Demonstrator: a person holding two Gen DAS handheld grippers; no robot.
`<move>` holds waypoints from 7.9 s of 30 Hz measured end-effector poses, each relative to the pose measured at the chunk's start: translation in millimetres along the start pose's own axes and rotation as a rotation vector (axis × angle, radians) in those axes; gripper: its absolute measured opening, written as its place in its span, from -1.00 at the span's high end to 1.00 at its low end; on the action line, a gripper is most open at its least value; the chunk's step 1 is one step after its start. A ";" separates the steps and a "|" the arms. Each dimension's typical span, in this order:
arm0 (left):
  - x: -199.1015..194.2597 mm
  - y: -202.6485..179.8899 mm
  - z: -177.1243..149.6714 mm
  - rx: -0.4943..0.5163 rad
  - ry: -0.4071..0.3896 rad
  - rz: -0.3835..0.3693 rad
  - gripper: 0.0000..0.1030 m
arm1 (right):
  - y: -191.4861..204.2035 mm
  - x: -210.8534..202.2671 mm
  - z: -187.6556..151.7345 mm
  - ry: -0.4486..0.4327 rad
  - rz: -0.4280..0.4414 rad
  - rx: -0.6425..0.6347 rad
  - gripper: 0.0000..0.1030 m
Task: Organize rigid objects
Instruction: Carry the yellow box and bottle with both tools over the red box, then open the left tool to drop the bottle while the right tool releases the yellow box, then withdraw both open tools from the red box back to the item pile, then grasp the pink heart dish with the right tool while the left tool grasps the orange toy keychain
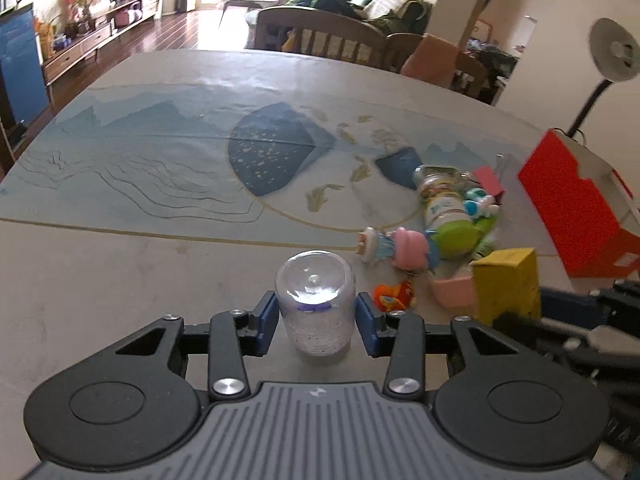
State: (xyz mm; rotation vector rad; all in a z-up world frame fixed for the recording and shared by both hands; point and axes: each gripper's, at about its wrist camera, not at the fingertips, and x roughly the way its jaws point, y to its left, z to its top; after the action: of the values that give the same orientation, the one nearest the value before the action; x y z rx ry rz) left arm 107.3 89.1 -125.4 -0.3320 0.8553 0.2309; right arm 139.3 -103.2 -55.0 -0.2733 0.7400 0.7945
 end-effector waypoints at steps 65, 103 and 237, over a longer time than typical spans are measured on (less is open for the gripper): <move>172.6 -431.6 137.4 0.402 0.263 -0.287 0.20 | -380.0 -9.7 -7.0 0.161 -0.358 0.262 0.43; 218.4 -456.3 133.8 0.461 0.348 -0.173 0.20 | -397.6 8.0 -9.4 0.238 -0.281 0.308 0.36; 67.3 -39.9 -13.7 0.240 -0.058 -0.133 0.00 | -37.7 109.1 5.5 0.199 -0.076 0.233 -0.31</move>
State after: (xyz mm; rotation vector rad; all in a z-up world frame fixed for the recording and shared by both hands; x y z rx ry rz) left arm 153.6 51.5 -177.8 -0.1557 0.7910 0.0133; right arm 220.8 -66.5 -128.2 -0.1700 0.9956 0.6076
